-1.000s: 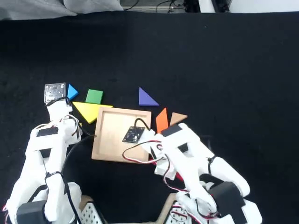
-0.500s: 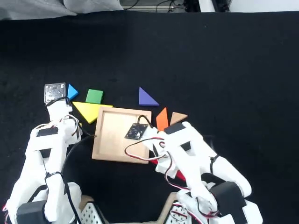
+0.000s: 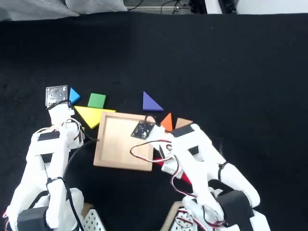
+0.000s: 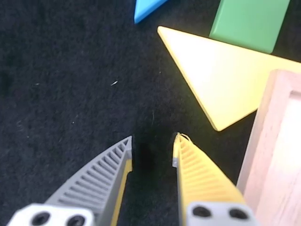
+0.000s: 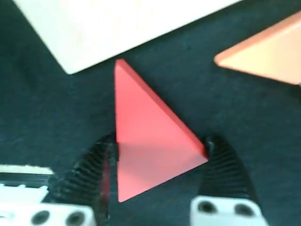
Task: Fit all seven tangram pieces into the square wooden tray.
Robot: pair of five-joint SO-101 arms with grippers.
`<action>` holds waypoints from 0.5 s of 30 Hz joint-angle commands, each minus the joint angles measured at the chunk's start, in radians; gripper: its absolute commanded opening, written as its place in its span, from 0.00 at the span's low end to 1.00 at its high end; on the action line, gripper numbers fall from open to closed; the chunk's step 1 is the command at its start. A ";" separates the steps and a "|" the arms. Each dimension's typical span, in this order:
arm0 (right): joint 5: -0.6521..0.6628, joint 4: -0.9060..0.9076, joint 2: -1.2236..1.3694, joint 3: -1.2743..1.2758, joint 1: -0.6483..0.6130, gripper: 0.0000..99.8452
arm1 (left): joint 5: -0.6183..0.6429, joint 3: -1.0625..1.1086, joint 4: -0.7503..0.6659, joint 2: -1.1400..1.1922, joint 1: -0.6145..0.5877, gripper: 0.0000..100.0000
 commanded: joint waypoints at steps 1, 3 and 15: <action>-0.005 0.011 0.008 0.013 -0.002 0.11 | 0.000 -0.010 -0.015 -0.028 0.001 0.15; 0.000 0.029 0.007 -0.002 0.002 0.11 | 0.000 -0.010 -0.015 -0.028 0.001 0.15; 0.003 0.450 -0.236 -0.455 -0.003 0.11 | 0.000 -0.012 -0.015 -0.028 0.001 0.15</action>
